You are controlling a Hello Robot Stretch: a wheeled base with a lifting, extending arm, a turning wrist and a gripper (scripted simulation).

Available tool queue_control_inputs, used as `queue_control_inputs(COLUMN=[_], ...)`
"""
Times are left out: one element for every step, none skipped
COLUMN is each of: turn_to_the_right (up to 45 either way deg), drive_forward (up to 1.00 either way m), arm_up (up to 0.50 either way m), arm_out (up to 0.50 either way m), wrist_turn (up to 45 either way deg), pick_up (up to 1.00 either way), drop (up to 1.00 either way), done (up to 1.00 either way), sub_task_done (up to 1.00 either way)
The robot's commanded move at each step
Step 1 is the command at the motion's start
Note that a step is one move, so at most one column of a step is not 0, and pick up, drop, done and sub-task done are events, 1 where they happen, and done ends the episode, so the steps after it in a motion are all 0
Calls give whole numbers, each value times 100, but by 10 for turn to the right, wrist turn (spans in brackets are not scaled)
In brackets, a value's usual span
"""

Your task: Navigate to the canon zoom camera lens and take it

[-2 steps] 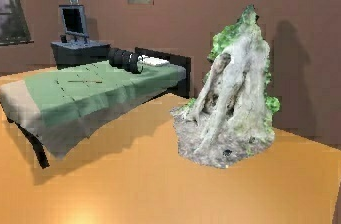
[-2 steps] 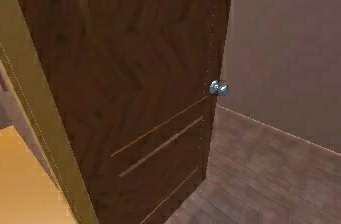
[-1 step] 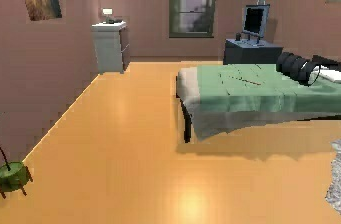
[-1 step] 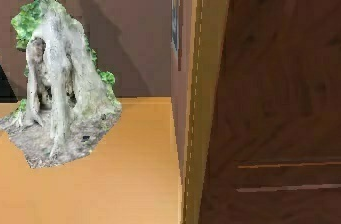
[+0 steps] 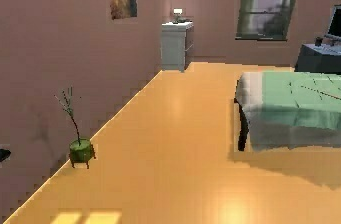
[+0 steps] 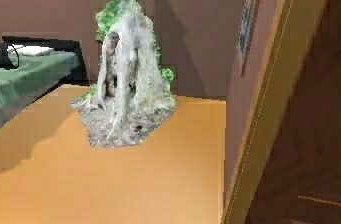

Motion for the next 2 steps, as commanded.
queue_control_inputs(turn_to_the_right=[0,-30], drive_forward=[100,0], arm_up=[0,0], arm_out=[0,0], wrist_turn=[0,0], pick_up=[0,0], drop=[0,0], done=[0,0], sub_task_done=[0,0])
